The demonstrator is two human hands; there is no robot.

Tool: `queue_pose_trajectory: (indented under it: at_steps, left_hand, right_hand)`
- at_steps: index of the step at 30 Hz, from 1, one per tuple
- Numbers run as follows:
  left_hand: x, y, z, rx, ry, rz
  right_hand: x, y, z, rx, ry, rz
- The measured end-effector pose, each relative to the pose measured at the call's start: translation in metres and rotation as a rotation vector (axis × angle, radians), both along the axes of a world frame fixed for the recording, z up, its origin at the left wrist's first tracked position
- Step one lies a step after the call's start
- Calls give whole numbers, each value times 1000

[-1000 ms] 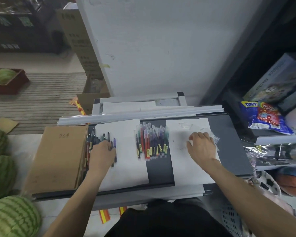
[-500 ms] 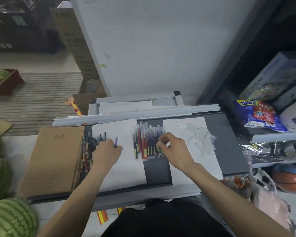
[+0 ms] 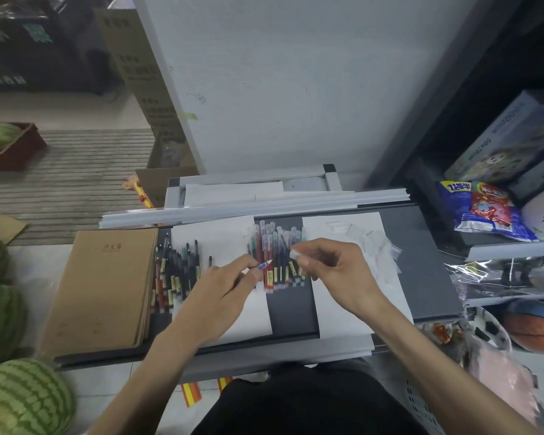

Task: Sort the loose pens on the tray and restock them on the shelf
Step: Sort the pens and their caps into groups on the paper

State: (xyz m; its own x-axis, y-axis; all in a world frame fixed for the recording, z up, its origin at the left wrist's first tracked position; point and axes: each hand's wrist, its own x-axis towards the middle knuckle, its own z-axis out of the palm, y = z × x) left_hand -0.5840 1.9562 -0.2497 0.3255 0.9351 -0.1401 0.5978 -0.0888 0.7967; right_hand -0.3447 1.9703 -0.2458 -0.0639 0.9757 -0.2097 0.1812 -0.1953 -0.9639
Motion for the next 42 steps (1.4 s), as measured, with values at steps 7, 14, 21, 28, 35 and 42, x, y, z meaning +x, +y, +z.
queue_pose_trajectory:
  at_steps: [7,14,21,28,35,42]
  left_hand:
    - [-2,-8,33,123,51,-48]
    - [6,-14,43,123,6,-71]
    - [12,-14,44,132,-5,-76]
    - [14,-14,41,149,12,-75]
    - [14,-16,37,142,8,-59]
    - [14,-17,34,151,10,-60]
  right_hand:
    - [5,-10,29,16,115,52]
    - [3,-13,39,-174,537,-86]
    - [-9,-17,38,-247,682,-171]
    - [-16,-21,37,-150,626,-188]
    - [-13,-21,35,-85,565,-202]
    - [-9,-22,31,-39,511,-198]
